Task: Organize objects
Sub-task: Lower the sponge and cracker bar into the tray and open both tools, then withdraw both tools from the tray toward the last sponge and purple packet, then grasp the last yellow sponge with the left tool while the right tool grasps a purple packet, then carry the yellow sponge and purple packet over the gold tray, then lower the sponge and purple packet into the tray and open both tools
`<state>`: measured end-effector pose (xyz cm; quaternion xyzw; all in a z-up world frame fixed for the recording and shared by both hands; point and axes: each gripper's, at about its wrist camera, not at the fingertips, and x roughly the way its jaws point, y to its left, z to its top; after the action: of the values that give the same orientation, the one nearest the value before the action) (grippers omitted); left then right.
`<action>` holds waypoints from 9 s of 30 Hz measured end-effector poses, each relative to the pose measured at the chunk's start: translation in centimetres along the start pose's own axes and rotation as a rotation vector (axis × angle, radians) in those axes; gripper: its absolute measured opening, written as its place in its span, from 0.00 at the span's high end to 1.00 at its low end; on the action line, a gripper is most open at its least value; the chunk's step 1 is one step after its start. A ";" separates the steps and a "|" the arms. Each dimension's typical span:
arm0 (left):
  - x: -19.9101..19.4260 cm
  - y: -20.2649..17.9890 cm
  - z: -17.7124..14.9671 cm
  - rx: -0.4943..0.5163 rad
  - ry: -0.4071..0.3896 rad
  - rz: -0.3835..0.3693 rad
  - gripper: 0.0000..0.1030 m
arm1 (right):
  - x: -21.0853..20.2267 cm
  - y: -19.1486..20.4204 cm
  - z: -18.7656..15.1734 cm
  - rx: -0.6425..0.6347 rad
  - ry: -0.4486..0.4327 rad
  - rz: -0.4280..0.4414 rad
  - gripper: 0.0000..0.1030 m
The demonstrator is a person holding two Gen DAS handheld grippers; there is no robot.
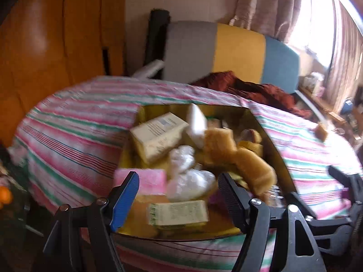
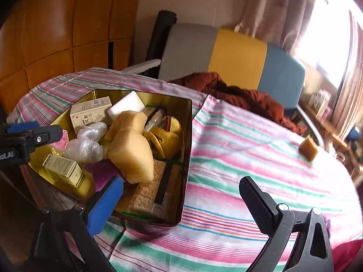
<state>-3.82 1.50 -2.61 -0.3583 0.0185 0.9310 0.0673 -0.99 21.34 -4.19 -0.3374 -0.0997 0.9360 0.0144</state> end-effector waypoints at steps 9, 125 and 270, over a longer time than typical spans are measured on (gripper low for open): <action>-0.5 0.2 -0.1 0.001 -0.009 0.039 0.29 | -0.5 -1.8 -0.5 0.086 0.014 0.127 0.00; 19.6 -57.5 9.2 0.777 0.198 -0.593 0.36 | 2.4 -37.8 -10.1 0.414 0.542 0.255 0.63; 1.1 0.4 4.2 -0.061 -0.014 -0.041 0.28 | 1.3 3.3 1.4 0.090 0.128 0.491 0.16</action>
<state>-7.43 1.60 -0.23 -0.3540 -0.0174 0.9320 0.0755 -2.77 18.02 -4.60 -0.4091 0.0281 0.8916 -0.1920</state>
